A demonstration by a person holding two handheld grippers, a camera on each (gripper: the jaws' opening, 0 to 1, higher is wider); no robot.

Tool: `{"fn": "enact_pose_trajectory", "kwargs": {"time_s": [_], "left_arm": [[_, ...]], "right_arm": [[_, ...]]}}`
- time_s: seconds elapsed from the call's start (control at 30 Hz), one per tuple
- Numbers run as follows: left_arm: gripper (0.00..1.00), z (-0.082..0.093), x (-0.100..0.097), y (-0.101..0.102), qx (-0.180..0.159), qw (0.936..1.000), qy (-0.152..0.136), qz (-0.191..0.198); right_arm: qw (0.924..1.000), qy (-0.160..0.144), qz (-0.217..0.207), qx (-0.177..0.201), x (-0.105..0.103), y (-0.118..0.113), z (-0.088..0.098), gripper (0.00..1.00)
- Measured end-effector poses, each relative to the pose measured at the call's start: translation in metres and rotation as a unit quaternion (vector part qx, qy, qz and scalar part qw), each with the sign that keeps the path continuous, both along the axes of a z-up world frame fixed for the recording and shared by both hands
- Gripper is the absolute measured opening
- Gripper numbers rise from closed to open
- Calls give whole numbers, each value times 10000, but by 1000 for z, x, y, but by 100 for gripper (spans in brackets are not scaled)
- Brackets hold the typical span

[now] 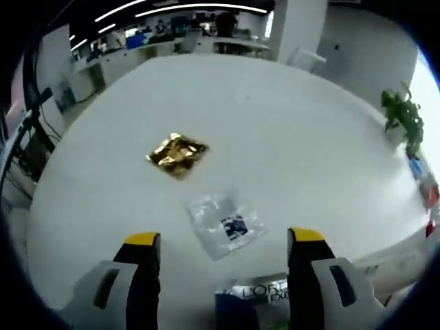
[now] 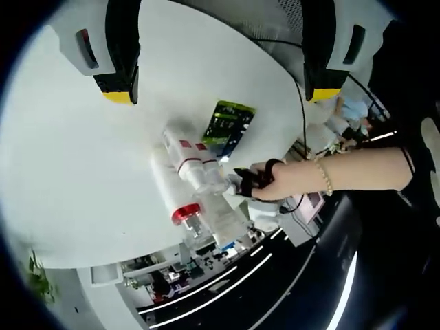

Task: Arrange the skincare products in the storage area until every visible bottle or jar stands upright without overlapping.

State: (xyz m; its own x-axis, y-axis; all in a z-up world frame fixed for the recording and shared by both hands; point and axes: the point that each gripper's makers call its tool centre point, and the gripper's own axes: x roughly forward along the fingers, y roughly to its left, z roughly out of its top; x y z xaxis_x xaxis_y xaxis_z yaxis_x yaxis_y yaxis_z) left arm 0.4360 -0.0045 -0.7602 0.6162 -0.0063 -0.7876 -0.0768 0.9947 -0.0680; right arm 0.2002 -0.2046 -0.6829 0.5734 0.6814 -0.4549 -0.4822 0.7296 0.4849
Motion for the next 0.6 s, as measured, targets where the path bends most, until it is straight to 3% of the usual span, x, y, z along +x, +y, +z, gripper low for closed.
{"fn": "enact_pose_trajectory", "kwargs": {"time_s": [0.6], "left_arm": [[60, -8, 6, -3, 362, 9991, 84, -223]], "right_arm": [[9999, 90, -82, 27, 2, -5, -4, 100]]}}
